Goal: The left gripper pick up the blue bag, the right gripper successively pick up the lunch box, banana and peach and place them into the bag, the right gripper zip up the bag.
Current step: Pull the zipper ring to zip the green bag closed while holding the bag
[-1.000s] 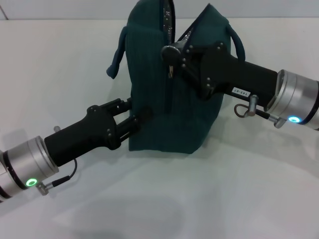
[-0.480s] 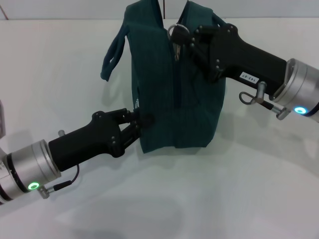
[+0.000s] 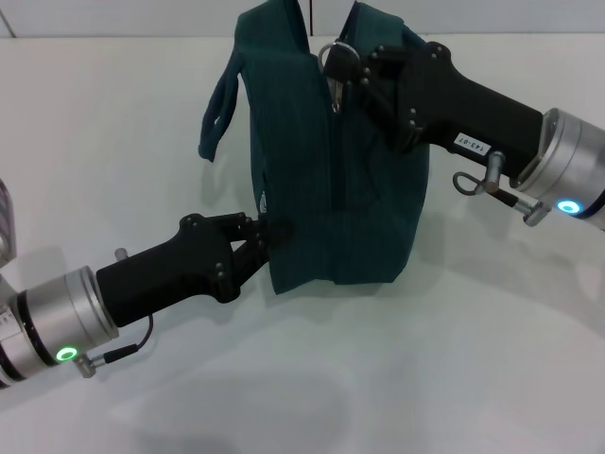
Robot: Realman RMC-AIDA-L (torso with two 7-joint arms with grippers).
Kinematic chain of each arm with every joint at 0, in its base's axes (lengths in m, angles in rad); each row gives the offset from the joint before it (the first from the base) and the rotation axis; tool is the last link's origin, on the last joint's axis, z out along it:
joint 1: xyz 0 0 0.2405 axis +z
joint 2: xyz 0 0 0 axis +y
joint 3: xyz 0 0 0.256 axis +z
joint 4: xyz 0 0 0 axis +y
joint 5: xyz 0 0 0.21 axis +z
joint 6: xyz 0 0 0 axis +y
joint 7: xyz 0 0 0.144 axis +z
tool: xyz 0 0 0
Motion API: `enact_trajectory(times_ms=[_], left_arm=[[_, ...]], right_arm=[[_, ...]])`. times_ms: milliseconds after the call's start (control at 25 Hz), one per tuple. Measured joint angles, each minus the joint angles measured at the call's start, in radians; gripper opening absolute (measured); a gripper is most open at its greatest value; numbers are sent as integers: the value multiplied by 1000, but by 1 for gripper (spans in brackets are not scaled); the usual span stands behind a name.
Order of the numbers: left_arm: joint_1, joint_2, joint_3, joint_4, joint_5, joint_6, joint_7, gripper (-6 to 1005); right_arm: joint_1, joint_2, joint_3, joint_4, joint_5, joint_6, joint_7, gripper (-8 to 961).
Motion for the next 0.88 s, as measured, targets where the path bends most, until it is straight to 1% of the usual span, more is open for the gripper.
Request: enact_trajectory(times_ms=[360,880], left_arm=[[-11,-1,4,0,7,-2,0,69],[-18,-1,15,10,75,-23,0,64]], right_arm=[[0,0,1,4,2,3,9,45],[12,0,24,4,14,25,52,48]])
